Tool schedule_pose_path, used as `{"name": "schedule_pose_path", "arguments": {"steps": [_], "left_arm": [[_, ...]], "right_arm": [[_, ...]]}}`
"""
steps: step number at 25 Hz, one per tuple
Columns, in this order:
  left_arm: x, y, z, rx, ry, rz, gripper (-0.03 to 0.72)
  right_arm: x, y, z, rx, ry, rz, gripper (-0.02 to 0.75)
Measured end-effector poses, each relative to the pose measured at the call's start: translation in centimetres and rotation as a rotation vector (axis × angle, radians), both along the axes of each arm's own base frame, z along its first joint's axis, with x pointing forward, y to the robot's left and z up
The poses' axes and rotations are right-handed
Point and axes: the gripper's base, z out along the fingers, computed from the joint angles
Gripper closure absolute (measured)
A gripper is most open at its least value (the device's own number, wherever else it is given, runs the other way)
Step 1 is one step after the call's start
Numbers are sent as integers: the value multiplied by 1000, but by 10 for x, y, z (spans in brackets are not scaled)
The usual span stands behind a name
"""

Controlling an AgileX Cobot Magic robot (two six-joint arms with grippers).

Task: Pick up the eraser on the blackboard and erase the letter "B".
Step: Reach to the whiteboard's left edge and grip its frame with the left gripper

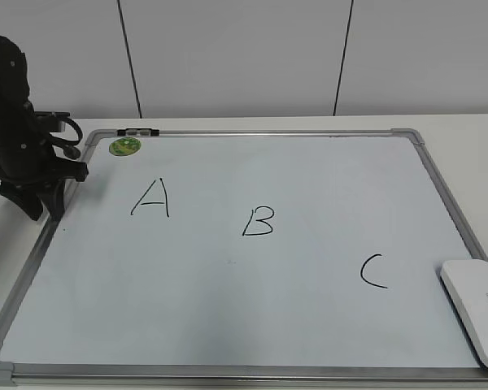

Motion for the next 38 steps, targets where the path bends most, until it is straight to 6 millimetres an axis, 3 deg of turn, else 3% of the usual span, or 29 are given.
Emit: {"name": "schedule_pose_path", "arguments": {"steps": [34,38], "left_arm": [[1,-2,-3,-18,-2,9,447],[1,-2,-3,-20,-2,10,499]], "right_arm": [[0,0,0,0,0,0,183],[0,0,0,0,0,0,183]]}}
